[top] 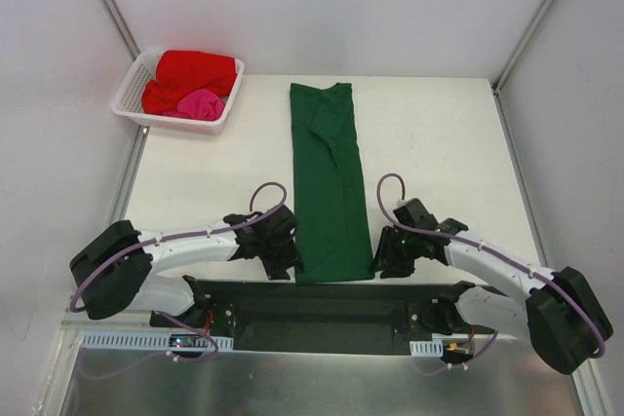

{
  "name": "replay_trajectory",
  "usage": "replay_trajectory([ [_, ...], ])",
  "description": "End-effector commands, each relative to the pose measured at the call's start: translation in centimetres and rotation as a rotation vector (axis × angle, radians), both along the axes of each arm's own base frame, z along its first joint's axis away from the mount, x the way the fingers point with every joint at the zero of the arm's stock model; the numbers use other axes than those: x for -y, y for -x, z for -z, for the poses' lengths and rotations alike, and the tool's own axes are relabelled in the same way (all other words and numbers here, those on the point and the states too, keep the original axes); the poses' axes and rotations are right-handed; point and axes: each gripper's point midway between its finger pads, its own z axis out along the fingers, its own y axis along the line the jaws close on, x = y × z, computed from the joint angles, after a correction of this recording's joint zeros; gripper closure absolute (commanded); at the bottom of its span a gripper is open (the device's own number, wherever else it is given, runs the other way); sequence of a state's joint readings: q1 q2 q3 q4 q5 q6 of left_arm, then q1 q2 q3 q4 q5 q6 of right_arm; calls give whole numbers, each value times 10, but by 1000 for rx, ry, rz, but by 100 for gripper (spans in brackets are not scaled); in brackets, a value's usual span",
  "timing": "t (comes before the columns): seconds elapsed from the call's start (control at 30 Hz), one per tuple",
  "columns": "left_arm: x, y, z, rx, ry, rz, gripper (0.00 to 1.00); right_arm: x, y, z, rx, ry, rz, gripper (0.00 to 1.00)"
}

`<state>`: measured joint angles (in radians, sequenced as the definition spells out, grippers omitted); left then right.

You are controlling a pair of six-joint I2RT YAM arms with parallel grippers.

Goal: Fold and stack the t-shirts

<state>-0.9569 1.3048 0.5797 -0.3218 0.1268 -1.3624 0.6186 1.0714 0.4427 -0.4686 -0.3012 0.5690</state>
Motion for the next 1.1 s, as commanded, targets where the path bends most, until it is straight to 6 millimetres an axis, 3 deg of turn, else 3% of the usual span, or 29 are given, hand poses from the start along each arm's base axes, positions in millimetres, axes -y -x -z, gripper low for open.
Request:
replay_trajectory([
  [0.0,0,6,2,-17,-26,33,58,-6,6,5,-26,-12,-1,58],
  [0.13,-1,8,4,-19,-28,37,63,-12,7,9,-32,-11,-15,60],
  [0.2,0,7,3,-13,-25,45,73,-15,7,9,-28,-4,-26,63],
  [0.27,1,7,2,-13,-24,54,81,-17,4,8,-23,1,-29,74],
  [0.3,2,6,0,-4,-21,64,94,-16,5,8,-27,9,-34,78],
  [0.33,3,5,-1,1,-18,70,100,-16,4,7,-27,13,-35,90],
  [0.4,8,1,-7,28,-4,97,100,-15,3,3,-22,27,-46,99],
  [0.57,13,-11,-33,103,14,143,100,-22,-7,-24,20,10,-76,99],
  [0.67,15,-26,-54,160,43,139,100,-28,-20,-52,80,-2,-88,99],
  [0.73,12,-37,-63,186,63,118,100,-34,-35,-74,141,-17,-95,99],
  [0.87,-1,-82,-86,276,79,51,100,-40,-75,-106,254,-13,-108,99],
  [0.9,2,-94,-100,326,91,73,100,-42,-85,-110,266,-6,-115,99],
  [0.93,0,-105,-106,351,91,71,100,-50,-102,-120,292,-12,-127,99],
  [1.0,-4,-134,-122,416,79,71,100,-49,-127,-125,327,6,-136,99],
  [1.03,-5,-144,-119,415,60,76,100,-53,-146,-127,352,16,-150,99],
  [1.07,-7,-164,-133,467,59,77,100,-50,-164,-130,385,16,-133,99],
])
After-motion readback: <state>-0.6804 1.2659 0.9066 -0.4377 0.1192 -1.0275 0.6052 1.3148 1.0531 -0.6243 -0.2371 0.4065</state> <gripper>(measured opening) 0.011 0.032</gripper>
